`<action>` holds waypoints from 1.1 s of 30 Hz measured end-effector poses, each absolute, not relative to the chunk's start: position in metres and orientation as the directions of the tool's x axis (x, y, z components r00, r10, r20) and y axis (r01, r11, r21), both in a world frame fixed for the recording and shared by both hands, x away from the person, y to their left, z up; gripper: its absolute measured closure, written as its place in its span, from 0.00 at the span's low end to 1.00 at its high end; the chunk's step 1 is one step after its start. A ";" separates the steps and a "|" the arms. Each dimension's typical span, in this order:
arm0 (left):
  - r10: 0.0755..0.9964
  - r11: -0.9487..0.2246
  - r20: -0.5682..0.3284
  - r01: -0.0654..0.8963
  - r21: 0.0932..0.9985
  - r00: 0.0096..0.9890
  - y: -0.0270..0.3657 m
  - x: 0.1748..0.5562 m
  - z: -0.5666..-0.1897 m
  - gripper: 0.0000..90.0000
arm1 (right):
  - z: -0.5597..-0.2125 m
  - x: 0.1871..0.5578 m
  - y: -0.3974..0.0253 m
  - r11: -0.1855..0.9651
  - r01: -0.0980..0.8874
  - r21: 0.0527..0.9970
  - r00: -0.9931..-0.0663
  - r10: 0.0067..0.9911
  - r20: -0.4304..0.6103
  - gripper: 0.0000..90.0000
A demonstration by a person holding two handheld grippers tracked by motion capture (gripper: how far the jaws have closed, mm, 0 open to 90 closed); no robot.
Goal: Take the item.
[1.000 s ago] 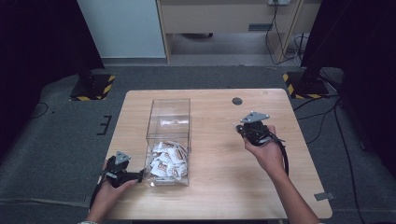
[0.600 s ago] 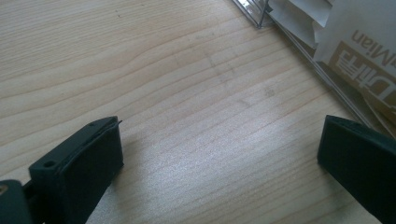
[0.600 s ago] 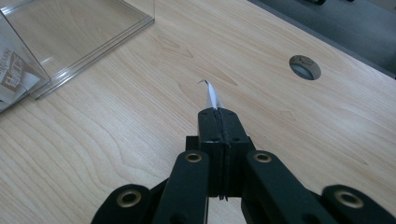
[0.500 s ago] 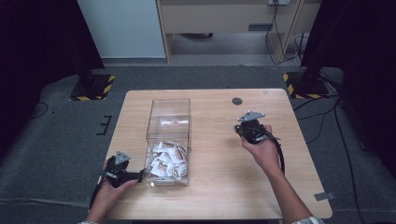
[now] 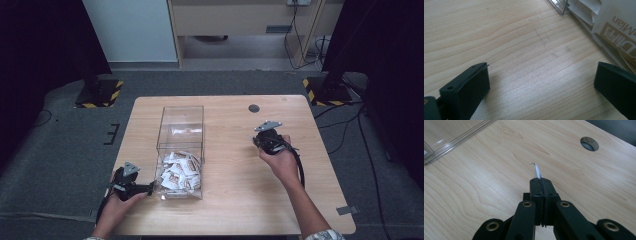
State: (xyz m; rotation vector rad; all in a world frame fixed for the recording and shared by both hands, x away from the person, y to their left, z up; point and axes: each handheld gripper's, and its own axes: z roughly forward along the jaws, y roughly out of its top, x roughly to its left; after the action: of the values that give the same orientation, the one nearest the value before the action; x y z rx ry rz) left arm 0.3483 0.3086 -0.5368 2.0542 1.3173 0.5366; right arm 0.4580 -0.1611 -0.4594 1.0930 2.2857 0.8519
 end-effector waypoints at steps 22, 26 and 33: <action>0.909 -0.300 0.002 0.651 0.697 0.417 0.309 0.348 -0.537 0.00 | -0.461 0.451 -0.159 0.422 0.553 0.718 -0.553 0.831 -0.062 0.51; 0.909 -0.300 0.002 0.651 0.697 0.417 0.309 0.348 -0.537 0.00 | -0.457 0.442 -0.162 0.402 0.538 0.741 -0.554 0.831 -0.050 0.35; 0.909 -0.300 0.002 0.651 0.697 0.416 0.309 0.348 -0.537 0.00 | -0.454 0.428 -0.170 0.367 0.527 0.766 -0.516 0.855 -0.055 0.10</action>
State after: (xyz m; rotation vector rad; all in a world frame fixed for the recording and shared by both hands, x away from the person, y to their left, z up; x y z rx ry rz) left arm 0.3482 0.3085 -0.5368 2.0540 1.3172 0.5371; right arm 0.4283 -0.1696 -0.4540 1.1967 2.1851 0.9809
